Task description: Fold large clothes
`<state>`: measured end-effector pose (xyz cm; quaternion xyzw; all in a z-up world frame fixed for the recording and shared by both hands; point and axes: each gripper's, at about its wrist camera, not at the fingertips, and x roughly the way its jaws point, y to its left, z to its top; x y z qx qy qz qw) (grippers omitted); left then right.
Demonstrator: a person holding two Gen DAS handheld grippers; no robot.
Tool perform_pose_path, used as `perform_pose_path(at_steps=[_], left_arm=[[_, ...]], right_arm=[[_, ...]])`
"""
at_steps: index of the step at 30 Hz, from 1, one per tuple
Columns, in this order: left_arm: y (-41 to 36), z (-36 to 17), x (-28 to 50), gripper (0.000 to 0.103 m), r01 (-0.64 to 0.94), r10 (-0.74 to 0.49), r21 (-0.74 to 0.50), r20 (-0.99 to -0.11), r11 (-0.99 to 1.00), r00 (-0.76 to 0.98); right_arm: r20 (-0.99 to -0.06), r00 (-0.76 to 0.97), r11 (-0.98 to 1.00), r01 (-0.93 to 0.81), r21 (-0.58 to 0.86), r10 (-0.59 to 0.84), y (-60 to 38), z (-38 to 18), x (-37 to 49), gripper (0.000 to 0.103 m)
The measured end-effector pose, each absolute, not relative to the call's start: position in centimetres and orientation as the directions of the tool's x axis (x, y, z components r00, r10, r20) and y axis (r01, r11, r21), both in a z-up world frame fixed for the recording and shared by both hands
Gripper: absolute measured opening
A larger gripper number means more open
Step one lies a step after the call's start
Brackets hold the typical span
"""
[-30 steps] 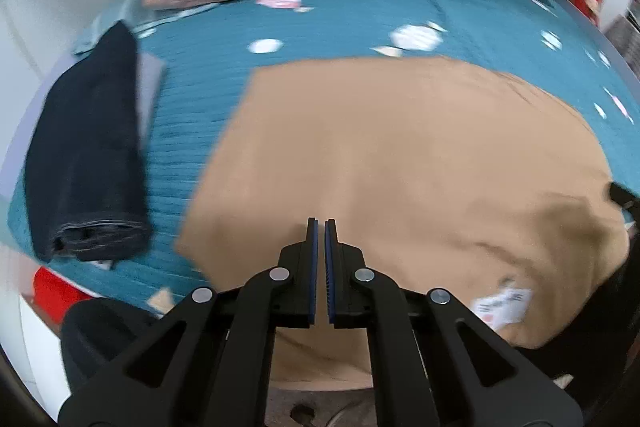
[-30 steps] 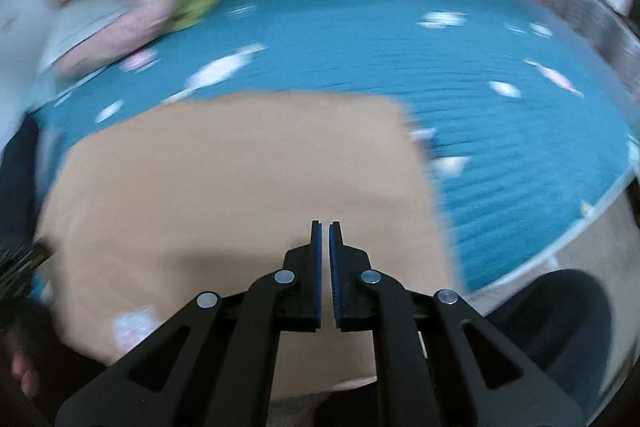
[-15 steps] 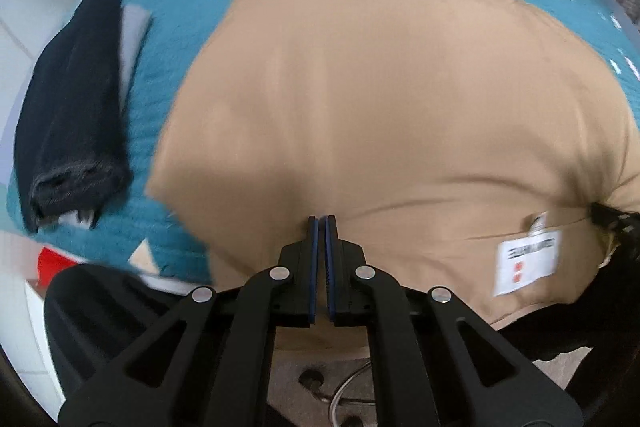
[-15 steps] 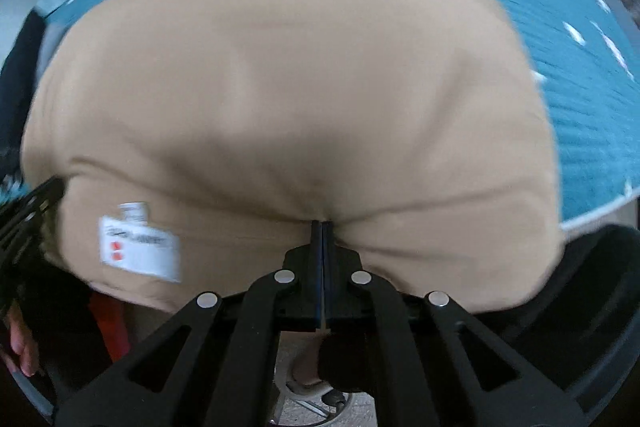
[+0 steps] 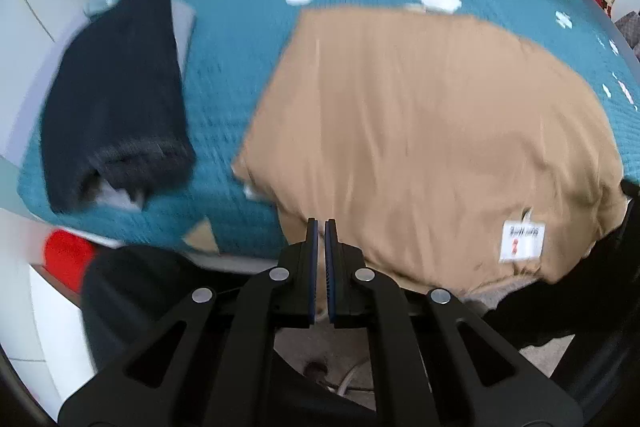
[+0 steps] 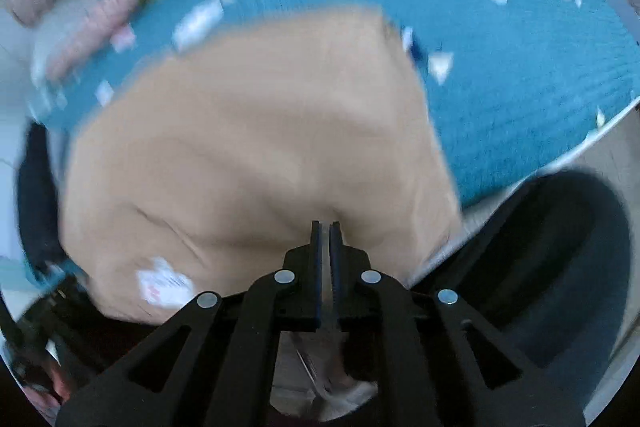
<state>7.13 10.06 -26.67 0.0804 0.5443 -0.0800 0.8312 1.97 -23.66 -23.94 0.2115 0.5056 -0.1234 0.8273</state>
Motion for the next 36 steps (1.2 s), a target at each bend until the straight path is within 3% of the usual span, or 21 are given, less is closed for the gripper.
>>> perform_pose_path(at_steps=[6, 11, 14, 16, 22, 25, 28, 32, 36], left_arm=[[4.0, -23.9, 12.5, 0.004, 0.22, -0.096, 0.041, -0.812, 0.975, 0.576], [-0.6, -25.6, 16.9, 0.004, 0.207, -0.133, -0.004, -0.777, 0.978, 0.615], [-2.2, -28.5, 18.5, 0.004, 0.2, -0.104, 0.033, -0.767, 0.979, 0.633], [-1.9, -30.6, 19.6, 0.003, 0.186, -0.075, 0.053, -0.781, 0.981, 0.62], [5.4, -32.2, 20.1, 0.003, 0.032, 0.058, 0.101, -0.773, 0.994, 0.632], [8.2, -32.6, 20.4, 0.004, -0.037, 0.146, 0.156, -0.785, 0.987, 0.602], [12.0, -33.0, 20.4, 0.004, -0.107, 0.113, 0.066, -0.841, 0.992, 0.53], [14.0, -32.5, 20.4, 0.005, -0.162, 0.141, 0.068, -0.855, 0.985, 0.499], [13.4, -30.4, 19.4, 0.005, -0.125, 0.086, 0.025, -0.854, 0.992, 0.512]], right_arm=[[-0.776, 0.63, 0.912, 0.33, 0.242, -0.022, -20.0, -22.8, 9.0, 0.006], [-0.721, 0.693, 0.945, 0.255, 0.206, -0.03, -16.8, -25.5, 13.4, 0.006], [-0.707, 0.706, 0.965, 0.209, 0.16, -0.036, -16.1, -27.7, 15.6, 0.006], [-0.748, 0.658, 0.975, 0.213, 0.069, -0.09, -16.4, -30.1, 16.6, 0.003], [-0.771, 0.628, 0.962, 0.263, 0.08, -0.108, -20.8, -31.1, 14.4, 0.0], [-0.783, 0.543, 0.901, 0.432, -0.049, -0.303, -23.1, -30.5, 13.1, 0.0], [-0.832, 0.511, 0.841, 0.53, 0.106, -0.217, -27.5, -31.0, 11.1, 0.0], [-0.855, 0.475, 0.84, 0.534, 0.093, -0.207, -28.2, -30.2, 11.0, 0.0], [-0.864, 0.494, 0.855, 0.487, 0.179, -0.1, -28.5, -28.7, 10.6, 0.015]])
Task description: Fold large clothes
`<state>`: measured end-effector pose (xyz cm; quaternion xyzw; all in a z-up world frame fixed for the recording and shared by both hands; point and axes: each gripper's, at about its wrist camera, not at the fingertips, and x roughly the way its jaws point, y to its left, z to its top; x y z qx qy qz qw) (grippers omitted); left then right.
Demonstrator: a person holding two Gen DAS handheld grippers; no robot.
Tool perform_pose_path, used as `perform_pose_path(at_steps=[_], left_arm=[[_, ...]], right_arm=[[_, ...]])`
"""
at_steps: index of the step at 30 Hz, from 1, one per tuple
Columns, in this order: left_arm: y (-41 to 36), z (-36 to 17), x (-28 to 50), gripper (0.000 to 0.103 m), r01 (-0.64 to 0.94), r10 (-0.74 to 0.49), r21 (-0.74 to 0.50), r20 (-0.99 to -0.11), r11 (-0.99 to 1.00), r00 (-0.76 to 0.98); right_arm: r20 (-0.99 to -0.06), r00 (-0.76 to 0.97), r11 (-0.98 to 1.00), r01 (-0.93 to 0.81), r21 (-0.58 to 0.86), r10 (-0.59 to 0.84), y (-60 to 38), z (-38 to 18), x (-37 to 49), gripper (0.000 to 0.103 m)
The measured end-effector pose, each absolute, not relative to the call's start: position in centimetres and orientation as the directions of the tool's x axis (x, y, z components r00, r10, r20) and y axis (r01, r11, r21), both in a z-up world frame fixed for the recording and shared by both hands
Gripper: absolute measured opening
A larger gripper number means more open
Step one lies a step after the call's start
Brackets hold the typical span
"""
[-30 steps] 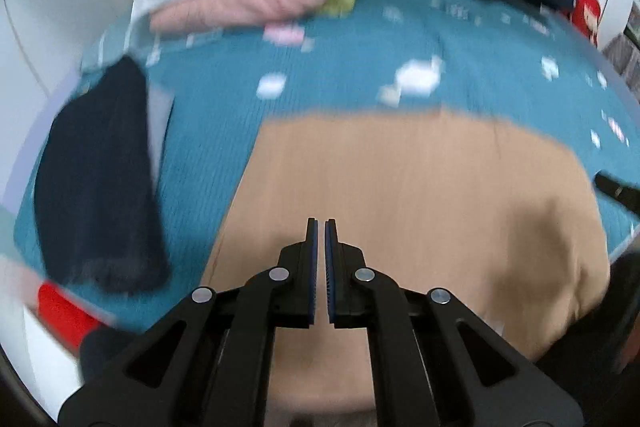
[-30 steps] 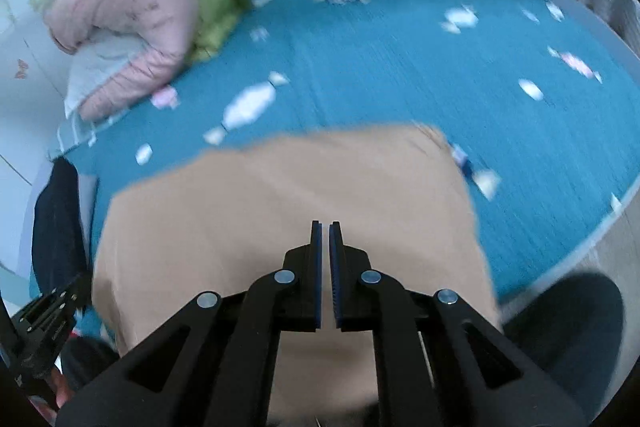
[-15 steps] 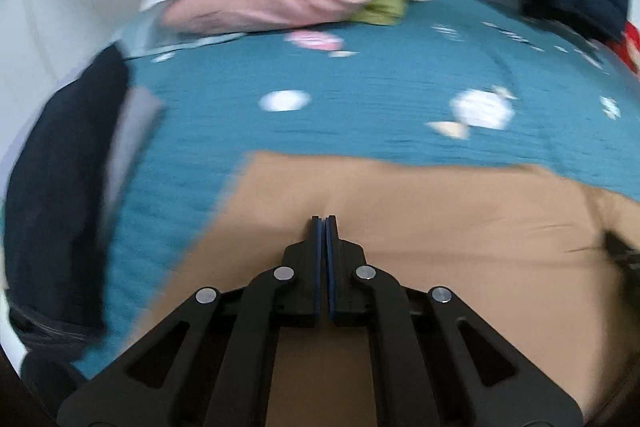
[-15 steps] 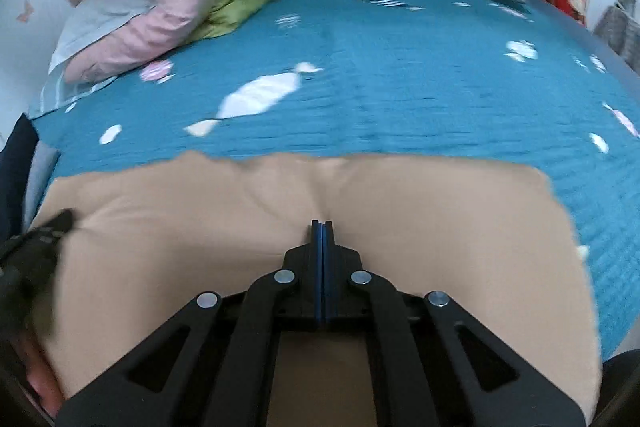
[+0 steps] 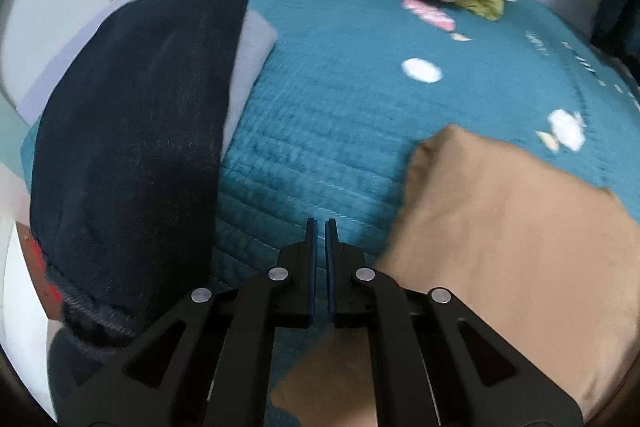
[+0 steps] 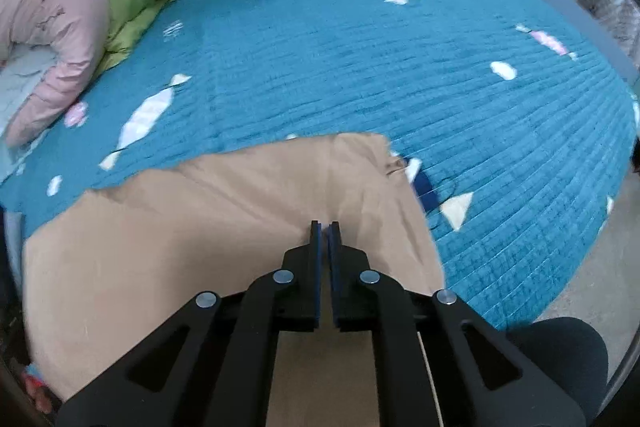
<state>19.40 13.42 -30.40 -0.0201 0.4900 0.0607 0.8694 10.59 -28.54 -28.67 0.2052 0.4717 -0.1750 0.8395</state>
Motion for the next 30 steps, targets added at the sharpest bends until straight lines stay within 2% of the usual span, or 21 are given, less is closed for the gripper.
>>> perform_pose_path(at_steps=[1, 2, 3, 4, 5, 7, 10, 12, 14, 18, 19, 20, 23, 28, 29, 30], left_arm=[[13.0, -29.6, 18.9, 0.008, -0.105, 0.079, 0.028, -0.846, 0.994, 0.527], [12.7, -29.0, 18.5, 0.024, -0.089, 0.069, 0.025, -0.841, 0.996, 0.537], [12.2, -28.1, 17.9, 0.052, -0.062, 0.046, 0.014, -0.835, 0.998, 0.549], [11.9, -27.4, 17.3, 0.061, -0.048, 0.032, 0.006, -0.825, 0.999, 0.564], [11.4, -26.5, 16.6, 0.066, -0.033, 0.022, 0.004, -0.811, 0.999, 0.584], [10.2, -25.2, 15.5, 0.066, -0.003, 0.019, 0.022, -0.794, 1.0, 0.607], [8.8, -24.2, 14.8, 0.072, 0.023, -0.019, -0.007, -0.803, 1.0, 0.595], [7.6, -23.7, 14.3, 0.076, 0.06, -0.067, -0.04, -0.804, 0.997, 0.591], [6.0, -23.4, 13.9, 0.08, 0.1, -0.071, -0.014, -0.803, 0.995, 0.591], [3.4, -23.4, 13.3, 0.081, 0.164, -0.082, 0.018, -0.807, 0.986, 0.585], [2.9, -23.5, 13.2, 0.081, 0.178, -0.091, 0.016, -0.811, 0.984, 0.578], [2.2, -23.6, 13.1, 0.083, 0.192, -0.1, 0.015, -0.814, 0.981, 0.573], [0.9, -23.8, 13.0, 0.084, 0.22, -0.124, 0.001, -0.825, 0.976, 0.552], [-1.5, -24.5, 13.0, 0.084, 0.274, -0.158, -0.013, -0.841, 0.962, 0.517], [-2.1, -24.7, 13.0, 0.084, 0.285, -0.161, -0.011, -0.843, 0.959, 0.512], [-2.8, -24.8, 13.0, 0.084, 0.299, -0.168, -0.01, -0.846, 0.954, 0.506]], right_arm=[[-0.855, 0.511, 0.853, 0.482, 0.2, -0.089, -29.0, -28.0, 10.1, 0.034], [-0.846, 0.523, 0.846, 0.494, 0.203, -0.102, -29.5, -27.3, 9.5, 0.064], [-0.838, 0.532, 0.836, 0.509, 0.205, -0.118, -30.0, -26.6, 8.9, 0.078], [-0.829, 0.544, 0.822, 0.526, 0.217, -0.129, -30.9, -26.0, 8.2, 0.09], [-0.826, 0.551, 0.814, 0.531, 0.236, -0.12, -31.6, -25.7, 7.8, 0.09], [-0.828, 0.558, 0.79, 0.533, 0.303, -0.059, -33.3, -25.8, 7.1, 0.09], [-0.844, 0.536, 0.704, 0.598, 0.384, 0.006, -35.5, -27.5, 5.8, 0.09], [-0.852, 0.519, 0.701, 0.581, 0.413, 0.071, -35.8, -28.8, 5.8, 0.09], [-0.863, 0.486, 0.697, 0.571, 0.433, 0.137, -36.0, -30.4, 6.1, 0.09], [-0.859, 0.442, 0.629, 0.598, 0.498, 0.259, -36.6, -33.9, 6.5, 0.09], [-0.846, 0.453, 0.599, 0.606, 0.523, 0.281, -36.9, -34.6, 6.6, 0.093], [-0.835, 0.467, 0.583, 0.605, 0.542, 0.291, -37.0, -35.0, 6.6, 0.097], [-0.826, 0.476, 0.598, 0.58, 0.552, 0.301, -36.8, -34.9, 6.7, 0.097], [-0.68, 0.565, 0.48, 0.483, 0.732, 0.468, -37.1, -35.2, 5.6, 0.093], [-0.571, 0.584, 0.376, 0.431, 0.821, 0.577, -36.9, -36.0, 5.7, 0.088], [-0.515, 0.589, 0.314, 0.415, 0.854, 0.623, -36.8, -36.5, 5.5, 0.085]])
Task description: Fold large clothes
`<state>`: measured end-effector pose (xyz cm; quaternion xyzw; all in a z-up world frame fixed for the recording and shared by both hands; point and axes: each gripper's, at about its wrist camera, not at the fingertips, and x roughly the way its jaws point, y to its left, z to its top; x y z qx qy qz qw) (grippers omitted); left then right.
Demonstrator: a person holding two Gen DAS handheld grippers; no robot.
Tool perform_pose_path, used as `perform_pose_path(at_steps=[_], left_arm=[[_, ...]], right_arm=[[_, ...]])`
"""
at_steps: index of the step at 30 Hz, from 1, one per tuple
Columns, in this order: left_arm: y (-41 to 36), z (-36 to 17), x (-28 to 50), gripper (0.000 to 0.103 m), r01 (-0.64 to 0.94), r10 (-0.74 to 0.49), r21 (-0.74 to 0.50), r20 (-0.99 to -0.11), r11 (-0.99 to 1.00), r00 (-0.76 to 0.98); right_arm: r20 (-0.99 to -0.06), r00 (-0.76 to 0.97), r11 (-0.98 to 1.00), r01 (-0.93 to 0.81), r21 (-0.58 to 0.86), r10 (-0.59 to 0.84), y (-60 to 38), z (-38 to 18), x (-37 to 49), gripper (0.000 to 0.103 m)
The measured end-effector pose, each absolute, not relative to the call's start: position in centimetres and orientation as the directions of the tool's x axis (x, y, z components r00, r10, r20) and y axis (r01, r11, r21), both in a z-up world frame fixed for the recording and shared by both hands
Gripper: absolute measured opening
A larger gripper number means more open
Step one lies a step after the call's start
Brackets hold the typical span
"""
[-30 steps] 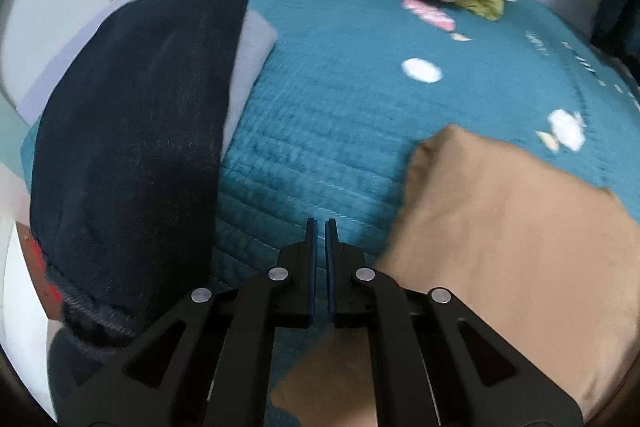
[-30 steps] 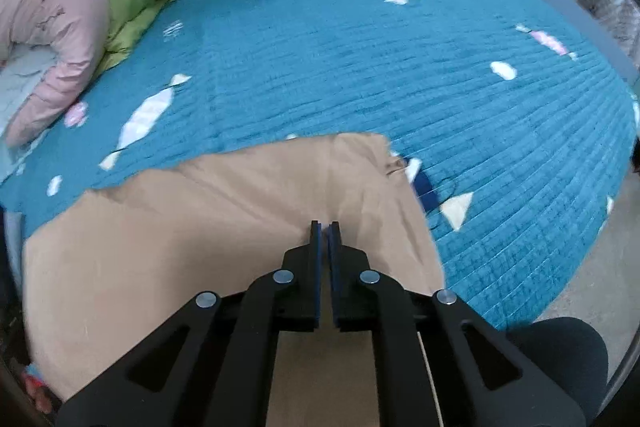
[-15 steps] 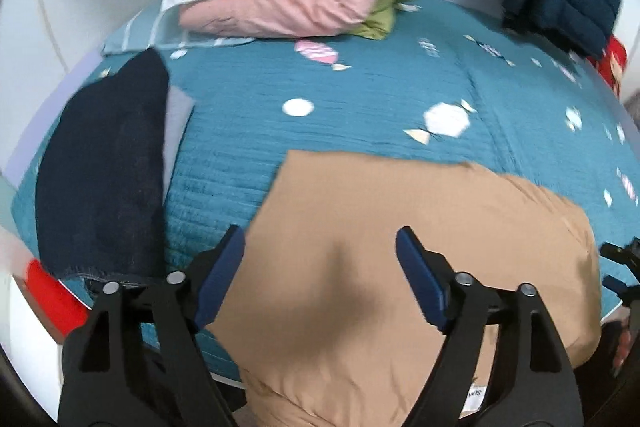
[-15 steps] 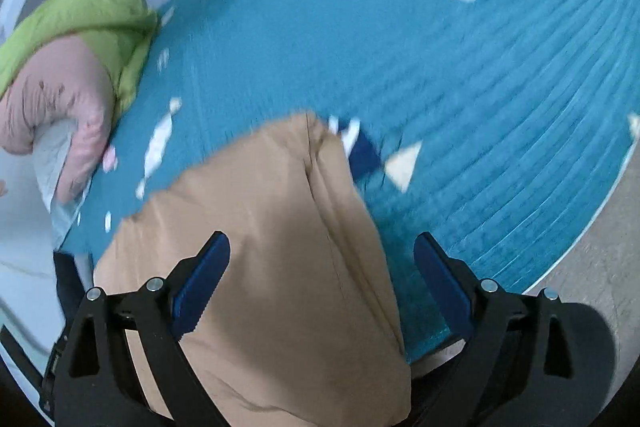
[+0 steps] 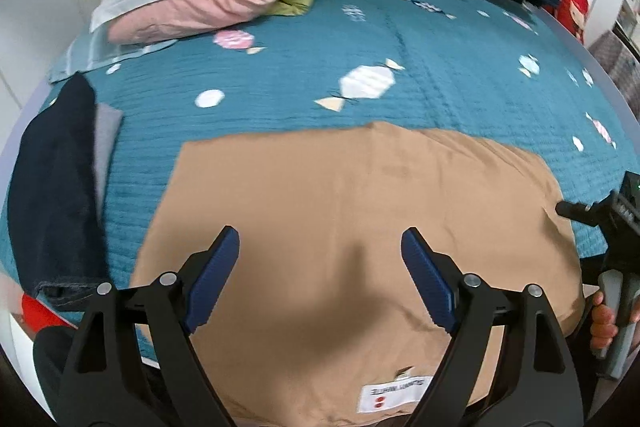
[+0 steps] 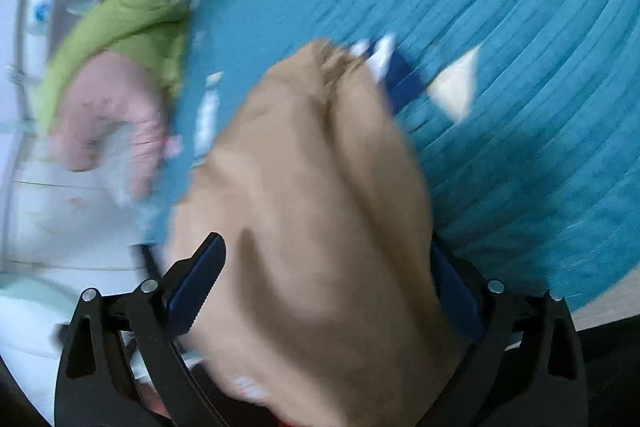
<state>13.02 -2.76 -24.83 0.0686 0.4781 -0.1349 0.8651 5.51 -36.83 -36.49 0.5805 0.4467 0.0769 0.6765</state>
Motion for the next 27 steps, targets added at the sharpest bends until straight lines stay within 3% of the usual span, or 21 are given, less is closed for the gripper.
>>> perform_pose_path(at_steps=[1, 4, 6, 7, 8, 10, 11, 12, 13, 15, 16, 20, 23, 27], left_arm=[[-3.2, -24.9, 13.1, 0.084, 0.305, -0.169, -0.009, -0.848, 0.952, 0.503], [-4.5, -25.2, 13.1, 0.088, 0.323, -0.174, -0.006, -0.852, 0.946, 0.494], [-5.2, -25.2, 13.2, 0.089, 0.341, -0.189, -0.013, -0.851, 0.94, 0.49], [-5.5, -25.1, 13.3, 0.089, 0.347, -0.194, -0.013, -0.849, 0.938, 0.492], [-5.8, -25.0, 13.6, 0.088, 0.35, -0.196, -0.011, -0.846, 0.937, 0.496], [-6.4, -24.8, 14.3, 0.087, 0.353, -0.204, -0.019, -0.845, 0.935, 0.495], [-6.7, -24.7, 14.9, 0.077, 0.356, -0.221, -0.038, -0.845, 0.934, 0.488], [-7.0, -24.7, 15.8, 0.054, 0.357, -0.248, -0.075, -0.849, 0.931, 0.467], [-7.2, -24.9, 16.7, 0.045, 0.357, -0.271, -0.112, -0.858, 0.927, 0.436], [-7.9, -25.2, 19.0, 0.016, 0.352, -0.324, -0.194, -0.874, 0.916, 0.361], [-8.6, -25.5, 20.6, 0.01, 0.349, -0.352, -0.232, -0.874, 0.908, 0.334], [-11.2, -27.9, 24.8, 0.002, 0.335, -0.279, -0.179, -0.918, 0.925, 0.28], [-11.9, -32.7, 26.2, 0.0, 0.288, -0.202, -0.144, -0.962, 0.947, 0.182], [-11.6, -32.2, 22.4, 0.0, 0.333, -0.183, -0.072, -0.932, 0.94, 0.313]], right_arm=[[-0.477, 0.592, 0.272, 0.406, 0.873, 0.649, -36.6, -36.9, 5.5, 0.083], [-0.626, 0.51, 0.43, 0.458, 0.778, 0.59, -35.7, -37.0, 6.5, 0.064], [-0.642, 0.521, 0.455, 0.453, 0.766, 0.563, -35.4, -36.2, 6.5, 0.053], [-0.647, 0.531, 0.472, 0.443, 0.762, 0.548, -35.2, -35.7, 6.5, 0.038], [-0.661, 0.535, 0.497, 0.438, 0.749, 0.526, -35.1, -35.0, 6.5, 0.032], [-0.723, 0.541, 0.619, 0.407, 0.672, 0.429, -33.6, -32.5, 6.8, 0.029], [-0.736, 0.543, 0.65, 0.396, 0.649, 0.405, -32.8, -32.0, 6.9, 0.028], [-0.742, 0.547, 0.674, 0.38, 0.633, 0.388, -32.1, -31.1, 6.9, 0.028], [-0.742, 0.553, 0.686, 0.37, 0.626, 0.379, -31.7, -30.6, 6.8, 0.028], [-0.747, 0.554, 0.695, 0.37, 0.616, 0.368, -31.4, -30.2, 6.8, 0.028], [-0.749, 0.552, 0.696, 0.373, 0.614, 0.366, -31.4, -30.6, 6.9, 0.028], [-0.753, 0.533, 0.662, 0.409, 0.629, 0.386, -32.1, -32.0, 7.5, 0.028], [-0.748, 0.524, 0.631, 0.431, 0.645, 0.407, -32.9, -32.7, 7.7, 0.03], [-0.765, 0.499, 0.628, 0.455, 0.631, 0.408, -33.0, -33.1, 8.1, 0.032]])
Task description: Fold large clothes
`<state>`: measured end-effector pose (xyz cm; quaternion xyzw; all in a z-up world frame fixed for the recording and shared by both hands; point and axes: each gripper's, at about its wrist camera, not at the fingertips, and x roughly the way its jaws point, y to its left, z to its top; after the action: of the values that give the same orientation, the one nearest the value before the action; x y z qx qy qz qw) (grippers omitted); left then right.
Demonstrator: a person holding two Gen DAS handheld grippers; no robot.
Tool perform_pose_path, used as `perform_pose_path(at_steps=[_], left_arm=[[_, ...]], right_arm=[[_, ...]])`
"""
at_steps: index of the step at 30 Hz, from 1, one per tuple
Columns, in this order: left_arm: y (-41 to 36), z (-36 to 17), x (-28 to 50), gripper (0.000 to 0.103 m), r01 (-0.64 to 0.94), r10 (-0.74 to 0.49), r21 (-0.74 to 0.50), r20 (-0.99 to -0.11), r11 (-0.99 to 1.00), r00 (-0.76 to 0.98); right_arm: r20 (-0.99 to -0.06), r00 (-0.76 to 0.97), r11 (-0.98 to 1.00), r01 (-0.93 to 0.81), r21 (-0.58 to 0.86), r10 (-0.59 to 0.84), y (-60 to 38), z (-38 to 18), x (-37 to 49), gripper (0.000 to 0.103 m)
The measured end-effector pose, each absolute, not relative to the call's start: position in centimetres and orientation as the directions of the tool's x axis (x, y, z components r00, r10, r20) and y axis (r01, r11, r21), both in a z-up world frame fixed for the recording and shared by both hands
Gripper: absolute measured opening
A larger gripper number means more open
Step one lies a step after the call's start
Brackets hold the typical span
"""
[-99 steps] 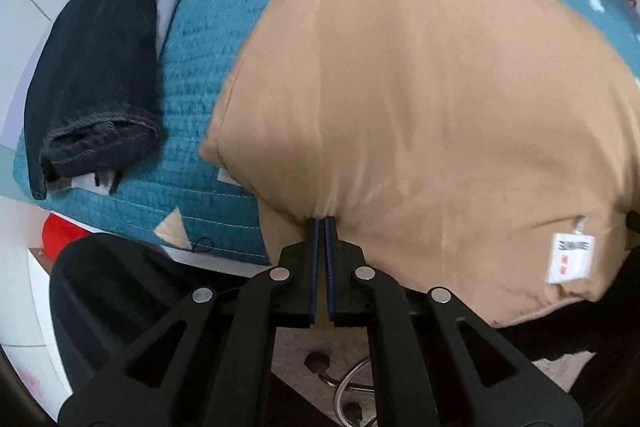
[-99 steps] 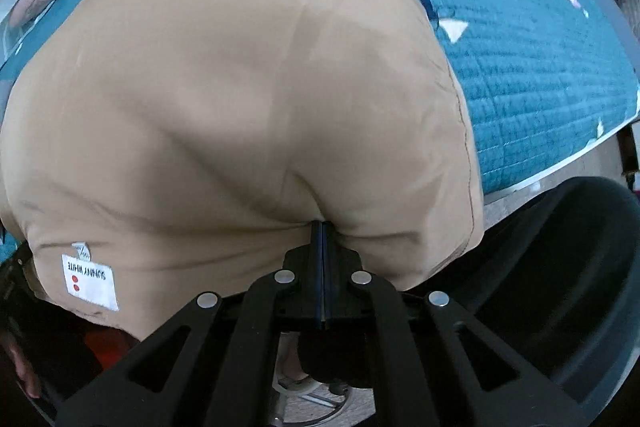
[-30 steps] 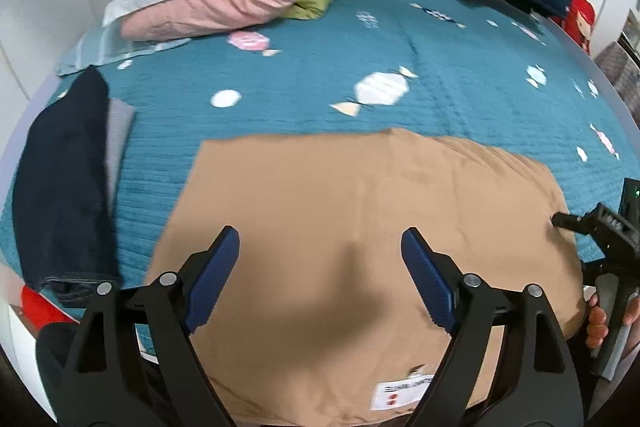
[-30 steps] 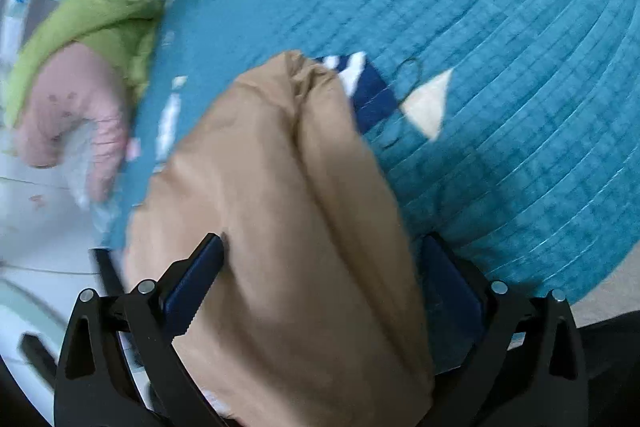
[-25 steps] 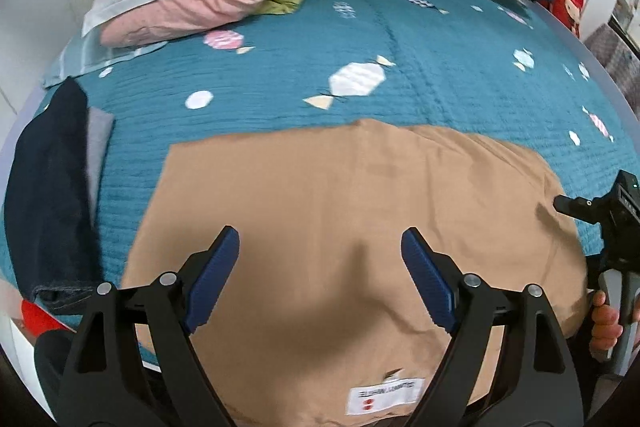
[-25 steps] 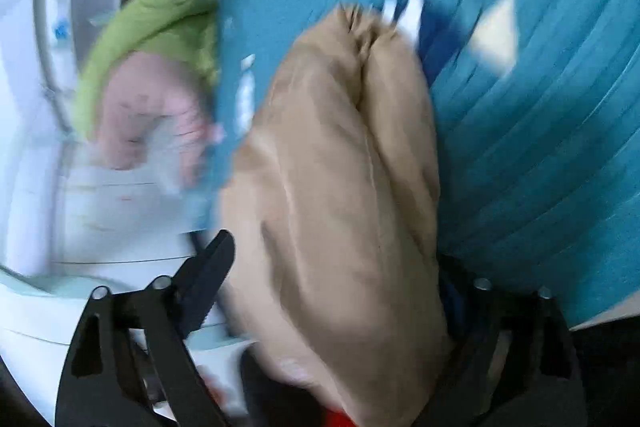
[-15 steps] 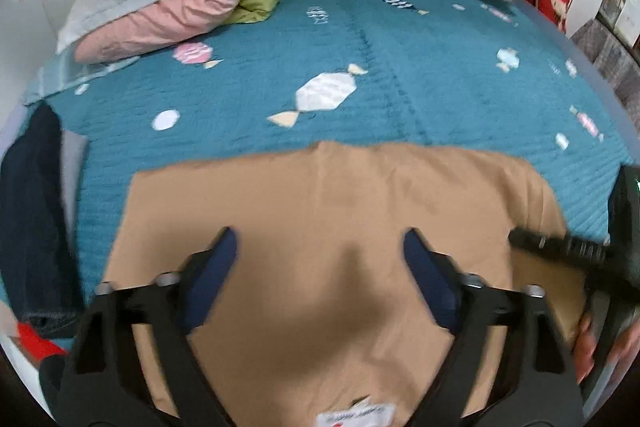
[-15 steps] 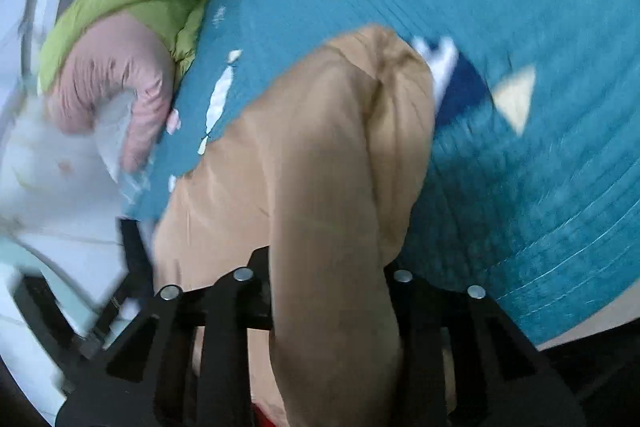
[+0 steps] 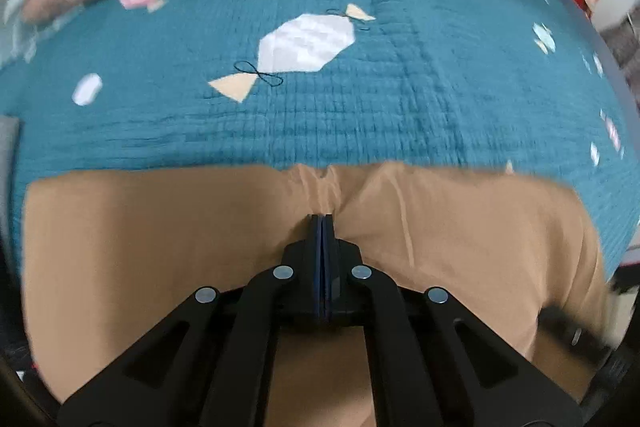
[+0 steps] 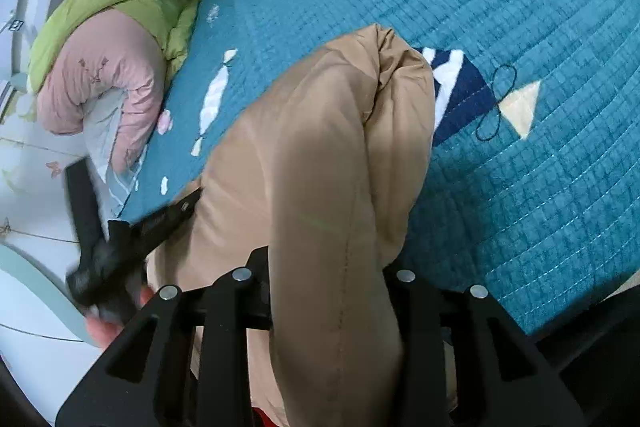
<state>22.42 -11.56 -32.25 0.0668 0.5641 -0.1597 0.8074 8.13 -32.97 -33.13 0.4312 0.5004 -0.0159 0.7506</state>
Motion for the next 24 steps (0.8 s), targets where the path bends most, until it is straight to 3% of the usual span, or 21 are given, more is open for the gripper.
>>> perform_pose_path(at_steps=[3, 10, 18, 24], left_arm=[[-10.8, -31.5, 19.5, 0.0, 0.371, -0.178, -0.04, -0.921, 0.928, 0.346], [-6.9, -32.1, 14.0, 0.0, 0.353, -0.253, -0.127, -0.906, 0.927, 0.339], [-4.9, -32.3, 8.5, 0.0, 0.355, -0.194, -0.079, -0.934, 0.931, 0.301], [-4.7, -35.3, 9.1, 0.0, 0.325, -0.204, -0.104, -0.934, 0.94, 0.292]], right_arm=[[-0.77, 0.49, 0.626, 0.462, 0.628, 0.409, -33.0, -33.3, 8.3, 0.033], [-0.77, 0.486, 0.623, 0.465, 0.629, 0.414, -32.8, -33.2, 8.3, 0.037], [-0.78, 0.48, 0.626, 0.477, 0.616, 0.401, -32.2, -33.1, 8.7, 0.038], [-0.785, 0.473, 0.63, 0.481, 0.61, 0.4, -32.1, -33.3, 8.8, 0.04]])
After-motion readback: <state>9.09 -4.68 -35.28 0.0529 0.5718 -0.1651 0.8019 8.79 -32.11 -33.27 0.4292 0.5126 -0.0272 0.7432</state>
